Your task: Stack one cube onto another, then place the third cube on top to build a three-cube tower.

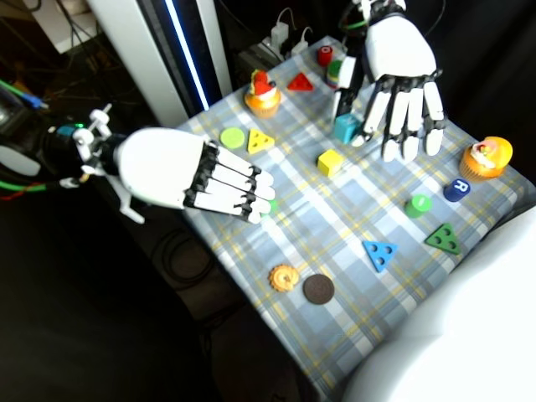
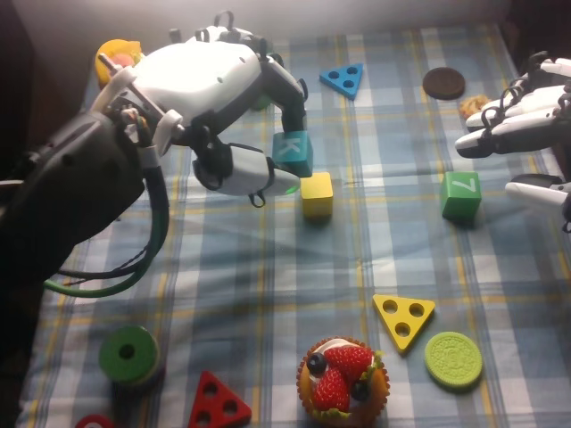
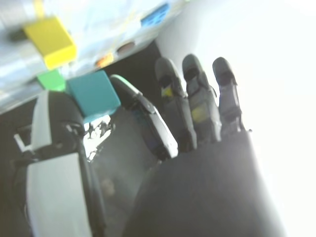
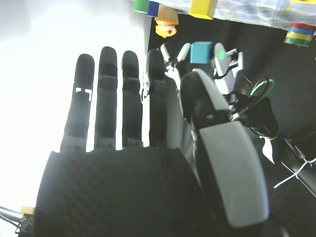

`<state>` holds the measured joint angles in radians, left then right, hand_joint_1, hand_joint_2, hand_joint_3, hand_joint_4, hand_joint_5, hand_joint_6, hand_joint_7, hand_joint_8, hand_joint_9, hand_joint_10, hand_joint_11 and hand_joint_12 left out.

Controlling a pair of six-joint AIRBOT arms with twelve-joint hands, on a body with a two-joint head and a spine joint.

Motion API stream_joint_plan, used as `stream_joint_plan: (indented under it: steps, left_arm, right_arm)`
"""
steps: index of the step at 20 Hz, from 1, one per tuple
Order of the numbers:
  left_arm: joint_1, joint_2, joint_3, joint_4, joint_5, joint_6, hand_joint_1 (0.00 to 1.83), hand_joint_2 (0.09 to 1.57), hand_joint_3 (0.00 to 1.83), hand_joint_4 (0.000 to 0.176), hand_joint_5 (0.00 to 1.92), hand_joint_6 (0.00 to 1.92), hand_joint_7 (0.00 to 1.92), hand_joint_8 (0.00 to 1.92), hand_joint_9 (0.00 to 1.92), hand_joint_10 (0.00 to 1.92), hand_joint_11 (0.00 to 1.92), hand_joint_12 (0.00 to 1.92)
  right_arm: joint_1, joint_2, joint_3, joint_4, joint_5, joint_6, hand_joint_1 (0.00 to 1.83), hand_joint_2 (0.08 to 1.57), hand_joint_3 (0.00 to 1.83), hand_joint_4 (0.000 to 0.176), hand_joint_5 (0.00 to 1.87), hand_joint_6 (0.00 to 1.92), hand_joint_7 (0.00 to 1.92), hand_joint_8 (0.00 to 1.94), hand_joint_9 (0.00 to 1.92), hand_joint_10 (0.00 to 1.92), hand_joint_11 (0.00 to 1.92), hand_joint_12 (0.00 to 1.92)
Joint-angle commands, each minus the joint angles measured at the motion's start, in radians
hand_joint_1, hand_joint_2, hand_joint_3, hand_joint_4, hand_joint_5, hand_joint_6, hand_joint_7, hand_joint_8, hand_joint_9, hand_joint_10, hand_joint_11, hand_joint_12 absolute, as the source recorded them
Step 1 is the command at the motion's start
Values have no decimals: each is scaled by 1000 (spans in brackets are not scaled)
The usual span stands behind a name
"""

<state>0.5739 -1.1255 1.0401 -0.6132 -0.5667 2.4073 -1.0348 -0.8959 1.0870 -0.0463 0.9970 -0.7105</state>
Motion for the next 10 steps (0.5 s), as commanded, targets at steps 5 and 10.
stream_joint_plan:
  steps: [5, 10]
  left_arm:
    - [-27, -45, 46, 17, -28, -1, 1042, 1069, 0, 176, 1060, 841, 625, 3, 403, 5, 6, 367]
    - [-27, -71, 70, 13, 4, -1, 1053, 1051, 0, 176, 1103, 768, 621, 0, 423, 1, 0, 388]
  right_arm:
    - [16, -4, 6, 17, 120, 6, 669, 1380, 0, 0, 677, 2, 616, 1, 545, 0, 117, 997]
    - [16, -5, 7, 17, 120, 6, 648, 1388, 2, 0, 668, 0, 609, 0, 549, 2, 145, 963]
